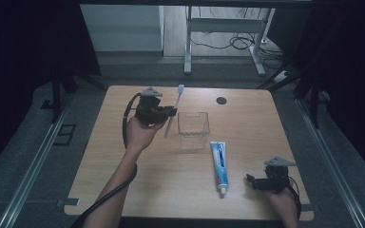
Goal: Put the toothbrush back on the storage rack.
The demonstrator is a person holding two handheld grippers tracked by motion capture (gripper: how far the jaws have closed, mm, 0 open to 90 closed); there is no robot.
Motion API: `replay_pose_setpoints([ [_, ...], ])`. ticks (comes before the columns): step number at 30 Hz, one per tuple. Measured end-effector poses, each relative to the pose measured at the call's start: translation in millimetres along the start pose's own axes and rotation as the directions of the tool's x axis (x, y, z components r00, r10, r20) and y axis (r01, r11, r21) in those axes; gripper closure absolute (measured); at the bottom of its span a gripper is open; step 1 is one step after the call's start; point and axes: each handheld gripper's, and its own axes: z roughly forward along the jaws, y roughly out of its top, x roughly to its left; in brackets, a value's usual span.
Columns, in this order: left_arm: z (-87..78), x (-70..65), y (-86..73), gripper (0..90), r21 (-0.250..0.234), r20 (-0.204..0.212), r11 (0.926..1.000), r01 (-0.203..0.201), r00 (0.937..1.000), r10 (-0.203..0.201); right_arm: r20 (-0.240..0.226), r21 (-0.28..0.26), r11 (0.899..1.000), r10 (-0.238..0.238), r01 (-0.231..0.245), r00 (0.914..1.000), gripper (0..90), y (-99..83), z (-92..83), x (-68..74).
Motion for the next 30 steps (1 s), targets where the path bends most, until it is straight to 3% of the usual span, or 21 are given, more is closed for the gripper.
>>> replay_pose_setpoints([
  [9,10.3,-9.7,13.0,79.1,-0.053,-0.006,0.9986,-0.005,1.0,0.005,0.0,0.0,1.0,0.0,0.0,1.0,0.0,0.0,0.0,0.0],
  [14,24.5,-14.5,16.2,79.1,-0.072,-0.012,0.9973,-0.013,0.9999,0.012,0.0,0.0,1.0,0.0,0.0,1.0,0.0,0.0,0.0,0.0],
  [30,63.6,-19.8,7.1,79.1,-0.068,-0.027,0.9974,-0.023,0.9994,0.021,-0.001,0.0,1.0,0.0,0.0,1.0,0.0,0.0,0.0,0.0],
])
